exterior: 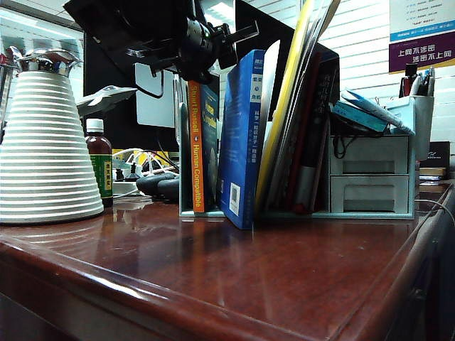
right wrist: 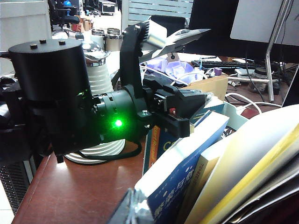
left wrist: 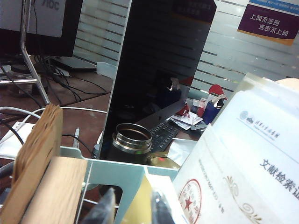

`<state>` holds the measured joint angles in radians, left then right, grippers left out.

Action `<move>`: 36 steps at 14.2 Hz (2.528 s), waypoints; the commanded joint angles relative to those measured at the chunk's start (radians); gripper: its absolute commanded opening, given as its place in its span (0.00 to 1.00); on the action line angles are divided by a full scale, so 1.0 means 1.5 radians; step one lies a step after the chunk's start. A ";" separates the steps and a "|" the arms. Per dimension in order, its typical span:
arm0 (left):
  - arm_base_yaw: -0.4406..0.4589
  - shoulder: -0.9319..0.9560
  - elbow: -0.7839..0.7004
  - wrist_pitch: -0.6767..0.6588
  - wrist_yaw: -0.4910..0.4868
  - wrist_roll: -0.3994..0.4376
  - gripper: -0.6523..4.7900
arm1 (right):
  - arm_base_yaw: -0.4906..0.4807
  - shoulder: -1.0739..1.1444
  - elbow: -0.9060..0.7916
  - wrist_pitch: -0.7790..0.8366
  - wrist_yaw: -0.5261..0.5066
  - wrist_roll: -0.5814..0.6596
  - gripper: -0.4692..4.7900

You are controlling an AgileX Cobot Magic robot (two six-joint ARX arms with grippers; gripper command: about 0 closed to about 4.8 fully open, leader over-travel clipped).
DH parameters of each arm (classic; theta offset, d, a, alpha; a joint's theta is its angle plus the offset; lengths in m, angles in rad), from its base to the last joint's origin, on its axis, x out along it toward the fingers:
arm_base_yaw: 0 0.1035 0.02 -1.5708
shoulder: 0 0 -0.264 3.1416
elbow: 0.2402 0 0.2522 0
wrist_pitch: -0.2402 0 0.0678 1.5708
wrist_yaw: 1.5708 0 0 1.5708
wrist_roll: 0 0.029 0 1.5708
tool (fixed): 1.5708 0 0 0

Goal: Pick up the blue book and put it on the bookshelf.

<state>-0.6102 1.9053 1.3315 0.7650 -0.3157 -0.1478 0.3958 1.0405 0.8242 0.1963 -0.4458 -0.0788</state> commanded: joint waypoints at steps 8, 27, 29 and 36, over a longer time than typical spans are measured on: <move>-0.097 -0.264 -0.001 -0.425 0.064 0.036 0.85 | -0.001 -0.049 0.002 -0.021 0.079 0.003 0.09; -0.184 -0.122 -0.095 -0.389 -0.212 -0.128 0.25 | -0.002 -0.112 0.002 -0.028 0.138 0.002 0.09; -0.164 -0.114 -0.095 -0.383 -0.208 -0.128 0.18 | -0.002 -0.112 0.002 -0.028 0.138 0.002 0.09; -0.113 -0.088 -0.095 -0.330 -0.173 -0.091 0.11 | -0.002 -0.111 0.002 -0.028 0.138 0.002 0.09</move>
<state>-0.7883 1.7527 1.1988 0.3367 -0.6266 -0.2989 0.3927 0.8753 0.8234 0.1398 -0.2356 -0.0784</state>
